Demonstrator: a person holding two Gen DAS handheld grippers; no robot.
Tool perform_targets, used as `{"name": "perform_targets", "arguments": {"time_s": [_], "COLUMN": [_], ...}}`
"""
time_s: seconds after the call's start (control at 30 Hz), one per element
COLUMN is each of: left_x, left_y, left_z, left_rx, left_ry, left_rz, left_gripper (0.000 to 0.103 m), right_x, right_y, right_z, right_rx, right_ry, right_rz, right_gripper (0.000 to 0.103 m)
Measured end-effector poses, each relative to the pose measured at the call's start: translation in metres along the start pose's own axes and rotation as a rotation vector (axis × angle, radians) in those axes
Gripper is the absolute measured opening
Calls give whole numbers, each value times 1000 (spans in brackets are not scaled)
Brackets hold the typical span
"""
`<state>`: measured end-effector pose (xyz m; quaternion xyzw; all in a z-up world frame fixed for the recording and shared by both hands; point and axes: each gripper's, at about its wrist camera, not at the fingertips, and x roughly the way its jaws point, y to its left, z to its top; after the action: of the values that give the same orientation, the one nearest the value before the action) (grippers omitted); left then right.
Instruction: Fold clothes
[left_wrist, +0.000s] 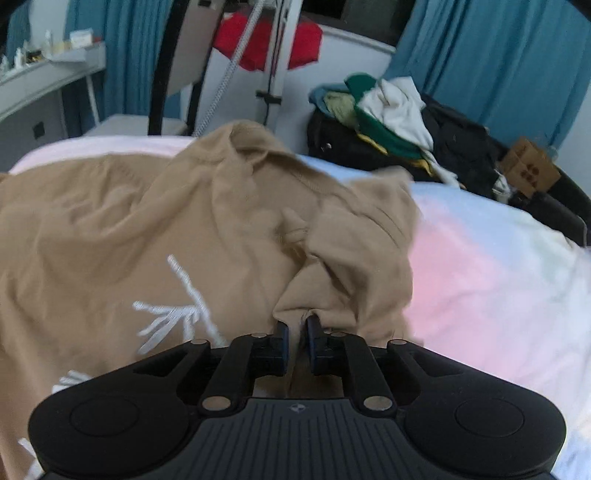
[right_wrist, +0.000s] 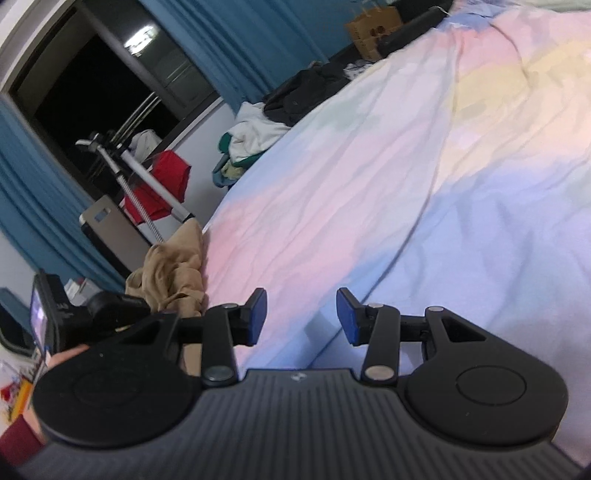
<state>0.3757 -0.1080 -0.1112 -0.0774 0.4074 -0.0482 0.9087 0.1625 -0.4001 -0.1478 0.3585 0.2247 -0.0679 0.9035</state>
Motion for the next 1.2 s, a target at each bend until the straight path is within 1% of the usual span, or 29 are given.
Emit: {"name": "perform_targets", "arguments": {"time_s": [0.03,0.07,0.1,0.13,0.2,0.3,0.37,0.4,0.47,0.53,0.57,0.63,0.7,0.77,0.8,0.93,1.0,1.07,1.13,1.17,1.2], "left_x": [-8,-20,-31,-42,-77,-136,-179,-195,-227,-243,-248,-246,-226,-207,-197,-166,-151,-140,-133,-131,-129], "left_y": [4,7,9,10,16,24,37,41,49,59,65,79,94,108,115,143,154,163,169,171,173], "left_z": [-1,-1,-1,-3,-14,-41,-63,-73,-91,-100,-105,-113,-115,-116,-116,-115,-111,-109,-109,-109,-109], "left_rx": [-4,1,8,22,76,117,90,81,65,66,66,46,10,-13,-28,-182,-235,-271,-293,-303,-312], "left_ry": [-14,-27,-39,-54,-79,-97,-96,-95,-94,-144,-173,-202,-186,-159,-142,-108,-104,-93,-79,-74,-69], "left_rz": [-13,-34,-54,-75,-112,-115,-126,-129,-136,-146,-152,-172,-204,-192,-187,-279,-308,-323,-333,-341,-349], "left_gripper": [18,25,29,30,34,37,40,42,43,46,49,51,51,50,50,49,49,49,49,49,48], "right_x": [1,1,1,2,2,4,6,6,4,2,0,0,5,17,26,78,108,139,168,179,187], "right_y": [3,5,7,9,12,16,21,23,30,36,37,40,44,52,57,80,91,97,105,109,113], "right_z": [-1,-2,-4,-5,-7,-10,-11,-12,-14,-20,-22,-26,-25,-19,-16,-6,-1,2,1,-1,-4], "right_rx": [-7,-10,-14,-20,-32,-30,-30,-30,-33,-26,-11,24,37,48,57,68,80,129,131,107,68], "right_ry": [2,5,8,14,30,52,72,81,101,134,151,177,185,189,196,209,211,221,241,253,262], "right_rz": [14,33,52,69,103,155,193,213,258,292,314,353,350,322,310,266,244,227,199,174,140], "right_gripper": [45,46,46,46,46,46,46,46,46,46,46,48,65,67,67,66,66,66,65,59,46]}}
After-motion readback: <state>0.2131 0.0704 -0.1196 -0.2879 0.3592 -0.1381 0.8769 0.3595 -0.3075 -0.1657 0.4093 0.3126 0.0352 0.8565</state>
